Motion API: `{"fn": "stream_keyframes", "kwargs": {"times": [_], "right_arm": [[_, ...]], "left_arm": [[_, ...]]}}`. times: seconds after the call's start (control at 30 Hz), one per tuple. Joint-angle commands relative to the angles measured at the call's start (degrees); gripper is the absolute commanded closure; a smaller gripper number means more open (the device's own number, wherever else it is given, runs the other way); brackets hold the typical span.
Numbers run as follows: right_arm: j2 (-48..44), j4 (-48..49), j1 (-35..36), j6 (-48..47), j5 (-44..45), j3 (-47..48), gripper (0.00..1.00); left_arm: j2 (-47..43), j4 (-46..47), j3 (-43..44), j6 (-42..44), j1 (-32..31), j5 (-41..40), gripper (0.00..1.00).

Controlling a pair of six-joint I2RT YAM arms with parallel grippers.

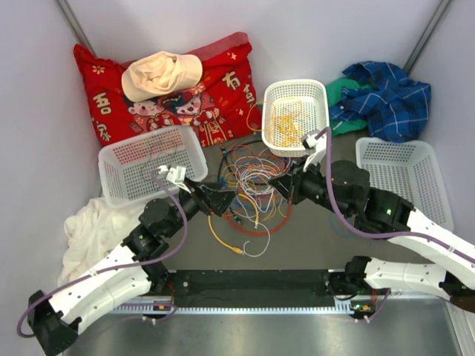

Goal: Untangle the cables

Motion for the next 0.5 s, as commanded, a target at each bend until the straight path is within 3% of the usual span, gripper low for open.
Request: {"fn": "stream_keyframes", "kwargs": {"times": [0.0, 0.13, 0.27, 0.47], "right_arm": [[-1.3, 0.1, 0.1, 0.8, -1.0, 2.6, 1.00], [-1.4, 0.1, 0.1, 1.1, -1.4, 2.4, 1.00], [-1.7, 0.0, 0.1, 1.5, -1.8, 2.5, 1.00], [-2.3, 0.2, 0.1, 2.2, -3.9, 3.7, 1.00]], "left_arm": [[1.4, 6.5, 0.2, 1.2, -0.1, 5.4, 0.01], [3.1, 8.1, -0.4, 1.1, -0.2, 6.8, 0.02], [5.0, 8.2, -0.5, 1.8, -0.4, 6.6, 0.12], [11.6, 7.6, 0.9, 3.1, -0.4, 4.9, 0.46]]}}
